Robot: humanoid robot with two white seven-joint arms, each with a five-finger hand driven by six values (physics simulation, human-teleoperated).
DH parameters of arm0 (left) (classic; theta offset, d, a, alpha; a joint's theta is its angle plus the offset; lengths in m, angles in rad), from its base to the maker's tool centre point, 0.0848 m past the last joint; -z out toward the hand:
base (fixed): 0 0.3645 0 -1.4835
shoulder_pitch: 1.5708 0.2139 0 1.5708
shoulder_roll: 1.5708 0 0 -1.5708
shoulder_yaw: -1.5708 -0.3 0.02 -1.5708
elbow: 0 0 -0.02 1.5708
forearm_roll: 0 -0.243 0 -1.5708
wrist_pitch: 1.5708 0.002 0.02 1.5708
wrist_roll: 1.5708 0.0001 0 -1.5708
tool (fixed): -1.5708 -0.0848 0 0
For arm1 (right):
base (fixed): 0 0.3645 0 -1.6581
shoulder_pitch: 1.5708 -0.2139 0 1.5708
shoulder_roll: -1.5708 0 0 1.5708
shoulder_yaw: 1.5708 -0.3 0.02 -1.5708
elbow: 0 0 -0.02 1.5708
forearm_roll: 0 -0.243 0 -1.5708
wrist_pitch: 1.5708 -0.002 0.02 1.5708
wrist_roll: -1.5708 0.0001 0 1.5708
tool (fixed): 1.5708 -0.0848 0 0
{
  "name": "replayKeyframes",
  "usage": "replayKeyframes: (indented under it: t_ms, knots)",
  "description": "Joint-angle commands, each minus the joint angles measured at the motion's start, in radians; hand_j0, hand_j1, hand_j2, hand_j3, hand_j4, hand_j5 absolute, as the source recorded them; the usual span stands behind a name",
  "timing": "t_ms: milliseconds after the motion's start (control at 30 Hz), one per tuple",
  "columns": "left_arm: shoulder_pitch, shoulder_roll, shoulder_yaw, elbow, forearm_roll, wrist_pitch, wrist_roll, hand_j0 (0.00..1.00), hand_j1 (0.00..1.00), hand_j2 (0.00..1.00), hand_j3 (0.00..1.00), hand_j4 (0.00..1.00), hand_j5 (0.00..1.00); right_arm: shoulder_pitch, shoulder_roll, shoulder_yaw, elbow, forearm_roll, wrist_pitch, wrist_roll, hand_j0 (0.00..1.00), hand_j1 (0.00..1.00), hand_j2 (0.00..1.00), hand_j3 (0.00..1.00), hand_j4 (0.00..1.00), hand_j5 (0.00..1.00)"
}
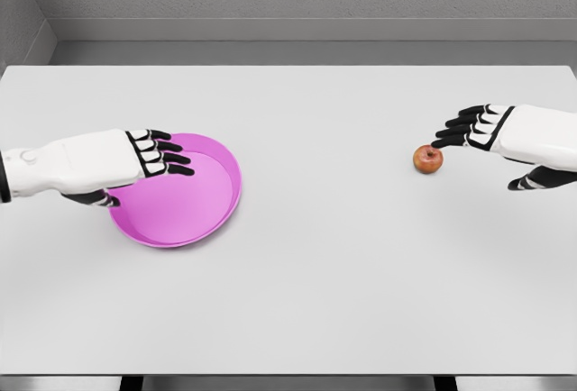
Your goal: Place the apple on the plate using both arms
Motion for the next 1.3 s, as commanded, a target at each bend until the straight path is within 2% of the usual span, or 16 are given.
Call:
replayKeyframes:
  t_ms: [0,200,267,300,367,400,533,600,700,733,767,833,967,1267]
  knots:
    - [0.000,0.002,0.004,0.001,0.006,0.001,-0.002,1.00,1.00,1.00,1.00,1.00,1.00,0.000,-0.003,-0.001,-0.001,-0.007,0.002,0.000,1.00,1.00,1.00,1.00,1.00,1.00]
    - [-0.005,0.015,0.003,0.014,0.004,0.001,-0.003,1.00,1.00,1.00,1.00,1.00,1.00,0.000,-0.005,-0.010,0.000,-0.013,0.002,-0.002,1.00,1.00,1.00,1.00,1.00,1.00]
    - [-0.006,0.018,-0.001,0.015,0.003,0.001,-0.003,1.00,1.00,1.00,1.00,1.00,1.00,0.002,-0.017,-0.013,0.025,-0.092,0.002,0.004,1.00,1.00,1.00,1.00,1.00,1.00]
    - [-0.009,0.018,-0.001,0.015,0.003,0.001,-0.003,1.00,1.00,1.00,1.00,1.00,1.00,0.002,-0.017,-0.014,0.038,-0.134,0.002,0.047,1.00,1.00,1.00,1.00,1.00,1.00]
    - [-0.012,0.018,-0.001,0.015,0.000,0.001,-0.003,1.00,1.00,1.00,1.00,1.00,1.00,0.006,0.000,-0.011,0.081,-0.270,0.002,0.207,1.00,1.00,1.00,1.00,1.00,1.00]
    - [-0.012,0.016,-0.001,0.015,0.000,0.001,-0.003,1.00,1.00,1.00,1.00,1.00,1.00,0.003,0.002,-0.011,0.104,-0.326,0.002,0.249,1.00,1.00,1.00,1.00,1.00,1.00]
    - [-0.012,0.016,-0.002,0.015,-0.002,0.001,-0.008,1.00,1.00,1.00,1.00,1.00,1.00,-0.003,0.070,-0.011,0.130,-0.367,0.002,0.249,1.00,1.00,1.00,1.00,1.00,1.00]
    - [-0.012,0.015,-0.004,0.015,0.000,0.001,-0.035,1.00,1.00,1.00,1.00,1.00,1.00,-0.032,0.121,-0.013,0.167,-0.366,0.002,0.249,1.00,1.00,1.00,1.00,1.00,1.00]
    - [-0.014,0.013,-0.004,0.015,0.000,0.001,-0.037,1.00,1.00,1.00,1.00,1.00,1.00,-0.061,0.126,-0.013,0.178,-0.364,0.002,0.249,1.00,1.00,1.00,1.00,1.00,1.00]
    - [-0.014,0.013,-0.005,0.014,0.000,0.001,-0.037,1.00,1.00,1.00,1.00,1.00,1.00,-0.072,0.147,-0.016,0.207,-0.366,0.002,0.249,1.00,1.00,1.00,1.00,1.00,1.00]
    - [-0.014,0.013,-0.005,0.014,0.000,0.001,-0.037,1.00,1.00,1.00,1.00,1.00,1.00,-0.078,0.201,-0.025,0.244,-0.367,0.002,0.249,1.00,1.00,1.00,1.00,1.00,1.00]
    - [-0.015,0.013,-0.004,0.015,0.000,0.001,-0.037,1.00,1.00,1.00,1.00,1.00,1.00,-0.087,0.233,-0.022,0.287,-0.367,0.005,0.249,1.00,1.00,1.00,1.00,1.00,1.00]
    - [-0.017,0.013,-0.005,0.014,0.000,0.001,-0.037,1.00,1.00,1.00,1.00,1.00,1.00,-0.094,0.293,-0.016,0.299,-0.352,0.100,0.249,1.00,1.00,1.00,1.00,1.00,1.00]
    - [-0.018,0.013,-0.005,0.015,0.000,0.001,-0.039,1.00,1.00,1.00,1.00,1.00,1.00,-0.098,0.325,0.047,0.376,-0.200,0.110,0.249,1.00,1.00,1.00,1.00,1.00,1.00]
